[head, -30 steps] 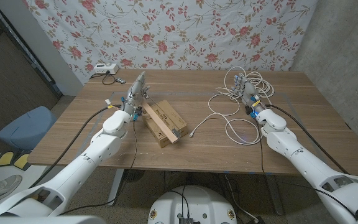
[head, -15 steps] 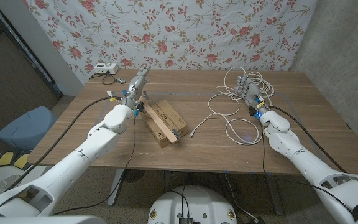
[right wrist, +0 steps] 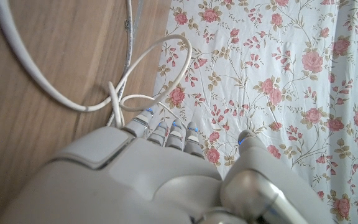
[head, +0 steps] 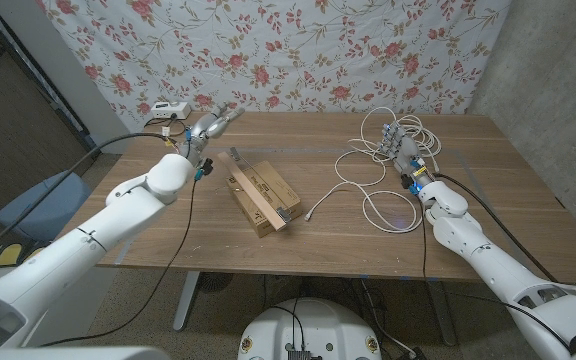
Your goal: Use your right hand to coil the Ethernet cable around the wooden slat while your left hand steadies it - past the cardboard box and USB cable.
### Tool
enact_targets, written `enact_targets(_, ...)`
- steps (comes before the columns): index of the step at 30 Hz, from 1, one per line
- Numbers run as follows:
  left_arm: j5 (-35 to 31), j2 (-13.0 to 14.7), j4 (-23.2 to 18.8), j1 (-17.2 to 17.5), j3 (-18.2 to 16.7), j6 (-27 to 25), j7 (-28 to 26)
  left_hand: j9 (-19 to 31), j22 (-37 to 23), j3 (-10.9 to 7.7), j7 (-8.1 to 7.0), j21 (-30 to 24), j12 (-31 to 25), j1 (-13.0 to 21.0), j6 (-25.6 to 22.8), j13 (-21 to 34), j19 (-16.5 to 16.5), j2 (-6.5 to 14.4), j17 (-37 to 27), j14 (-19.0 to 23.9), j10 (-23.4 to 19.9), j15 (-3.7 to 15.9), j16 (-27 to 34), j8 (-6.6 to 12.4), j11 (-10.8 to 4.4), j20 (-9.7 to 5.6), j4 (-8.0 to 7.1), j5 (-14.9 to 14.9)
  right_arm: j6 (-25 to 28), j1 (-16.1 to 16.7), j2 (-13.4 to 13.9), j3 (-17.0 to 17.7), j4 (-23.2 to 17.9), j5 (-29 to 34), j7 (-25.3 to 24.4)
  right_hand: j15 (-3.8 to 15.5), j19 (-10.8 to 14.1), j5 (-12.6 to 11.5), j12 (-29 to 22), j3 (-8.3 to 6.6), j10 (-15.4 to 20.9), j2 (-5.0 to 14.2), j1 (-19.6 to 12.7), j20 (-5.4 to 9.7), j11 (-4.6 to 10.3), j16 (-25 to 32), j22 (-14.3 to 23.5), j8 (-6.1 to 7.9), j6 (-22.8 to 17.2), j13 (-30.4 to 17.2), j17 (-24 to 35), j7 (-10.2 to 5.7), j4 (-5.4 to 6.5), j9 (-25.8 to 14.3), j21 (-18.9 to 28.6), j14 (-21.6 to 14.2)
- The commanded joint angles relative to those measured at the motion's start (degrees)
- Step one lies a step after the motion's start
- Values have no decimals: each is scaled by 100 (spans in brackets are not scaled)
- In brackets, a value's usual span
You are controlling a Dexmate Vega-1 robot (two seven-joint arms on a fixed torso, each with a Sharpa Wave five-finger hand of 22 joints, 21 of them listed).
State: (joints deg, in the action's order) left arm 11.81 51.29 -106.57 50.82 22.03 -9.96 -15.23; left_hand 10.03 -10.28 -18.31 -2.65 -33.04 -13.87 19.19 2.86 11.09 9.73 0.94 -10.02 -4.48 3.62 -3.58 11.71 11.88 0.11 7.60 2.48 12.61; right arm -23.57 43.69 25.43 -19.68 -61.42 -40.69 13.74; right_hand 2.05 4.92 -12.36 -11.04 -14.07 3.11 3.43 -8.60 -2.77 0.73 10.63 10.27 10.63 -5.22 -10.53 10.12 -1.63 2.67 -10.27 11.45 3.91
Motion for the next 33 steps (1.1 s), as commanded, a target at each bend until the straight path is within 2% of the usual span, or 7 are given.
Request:
enact_targets(1,-934,938,-789,-321,-58,-1454,1205,31,-30,-31,16,54,15,159,10,21,343,-24,-19,-87,58,13,-29,-6,-1,26,112,-2,-34,-19,-60,-43,-9,58,-45,109,41,-45,-32,-30,50,9,-34,-28,-6,35,14,24,-46,-22,19,5,-30,-13,28,-19)
enact_targets(7,-1350,1246,-928,-739,157,-1811,1923,41,-40,-52,3,142,77,317,144,38,457,-48,-24,-261,196,-8,-99,-66,-34,-1,240,-9,-51,33,-45,-41,-97,93,-130,96,41,-47,-31,-29,55,9,-34,-31,1,37,14,23,-47,-22,19,5,-34,-13,28,-30)
enact_targets(14,-2015,1669,-1102,-1453,730,-2023,2732,49,-45,-58,-112,212,80,565,134,54,478,-137,-26,-387,195,-7,-114,-48,-250,20,429,22,-56,169,-6,-27,-297,119,-275,80,46,-49,-28,-28,57,13,-33,-30,3,38,14,24,-49,-22,19,8,-38,-13,30,-39)
enact_targets(17,-2573,1838,-1296,-1914,1205,-2286,3194,55,-36,-41,-123,254,71,813,154,62,442,-269,-25,-417,164,-49,-105,-40,-383,83,591,107,-60,236,8,-18,-379,117,-331,80,51,-50,-29,-28,62,14,-32,-31,12,37,14,26,-53,-22,19,13,-40,-13,32,-41)
enact_targets(26,-4514,1966,-1652,-3289,2813,-2711,4713,83,-17,153,-177,417,151,1656,581,83,337,-826,-18,-705,402,-255,-128,-108,-343,276,786,667,-118,355,-17,-6,-460,94,-419,88,67,-53,-35,-27,90,18,-32,-46,7,44,14,33,-75,-23,19,10,-46,-14,37,-69)
enact_targets(28,-5029,1958,-1712,-3553,3154,-2756,5076,101,-19,292,-325,481,161,2011,866,87,250,-1010,-15,-739,469,-228,-111,-135,-594,277,767,1053,-130,385,-22,2,-481,82,-438,86,66,-53,-37,-27,97,19,-31,-48,4,44,14,35,-80,-23,19,11,-46,-14,37,-72)
enact_targets(33,-6048,1915,-1782,-4114,3828,-2705,5938,122,-19,401,-347,505,172,2278,1157,91,119,-1061,-10,-740,542,-171,-103,-151,-779,303,755,1352,-152,452,-18,8,-554,95,-516,81,71,-54,-38,-25,107,20,-27,-52,3,49,14,35,-83,-23,20,12,-46,-14,38,-88)
